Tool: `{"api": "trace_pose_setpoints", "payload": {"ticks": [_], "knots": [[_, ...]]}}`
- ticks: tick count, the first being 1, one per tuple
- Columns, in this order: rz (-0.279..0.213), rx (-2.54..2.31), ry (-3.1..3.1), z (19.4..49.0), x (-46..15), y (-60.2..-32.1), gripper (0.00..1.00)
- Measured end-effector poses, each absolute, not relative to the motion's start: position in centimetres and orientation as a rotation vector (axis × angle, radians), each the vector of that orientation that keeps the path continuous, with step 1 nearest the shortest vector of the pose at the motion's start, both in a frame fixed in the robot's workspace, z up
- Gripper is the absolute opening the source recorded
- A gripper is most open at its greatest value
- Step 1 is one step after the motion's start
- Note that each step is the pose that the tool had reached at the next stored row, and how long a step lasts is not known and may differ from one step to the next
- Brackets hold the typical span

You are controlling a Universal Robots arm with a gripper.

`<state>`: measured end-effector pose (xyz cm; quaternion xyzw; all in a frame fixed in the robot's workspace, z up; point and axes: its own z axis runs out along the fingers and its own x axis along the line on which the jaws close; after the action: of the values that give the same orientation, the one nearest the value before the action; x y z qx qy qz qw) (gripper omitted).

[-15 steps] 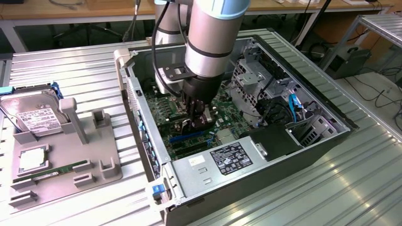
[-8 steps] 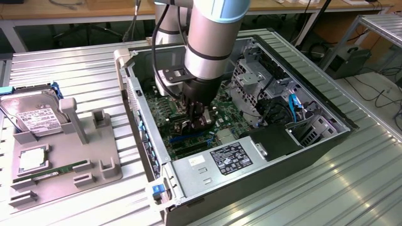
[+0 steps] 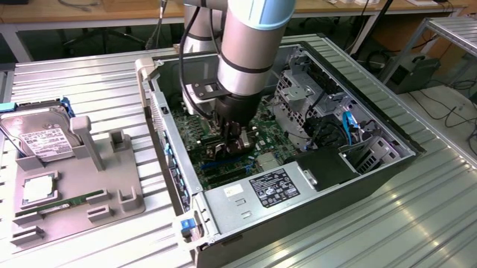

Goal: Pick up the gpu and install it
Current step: 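Insert the gpu into the slot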

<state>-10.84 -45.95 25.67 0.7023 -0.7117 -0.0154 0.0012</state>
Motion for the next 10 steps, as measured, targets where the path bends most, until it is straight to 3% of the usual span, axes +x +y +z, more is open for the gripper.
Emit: {"api": "trace_pose_setpoints", "payload": {"ticks": [8,9,10], "knots": [[-0.070,2.198,-2.229,25.1,-10.8,-46.0,0.26],[-0.070,2.198,-2.228,25.9,-10.8,-46.0,0.40],[-0.070,2.198,-2.228,27.8,-10.8,-46.0,0.40]]}}
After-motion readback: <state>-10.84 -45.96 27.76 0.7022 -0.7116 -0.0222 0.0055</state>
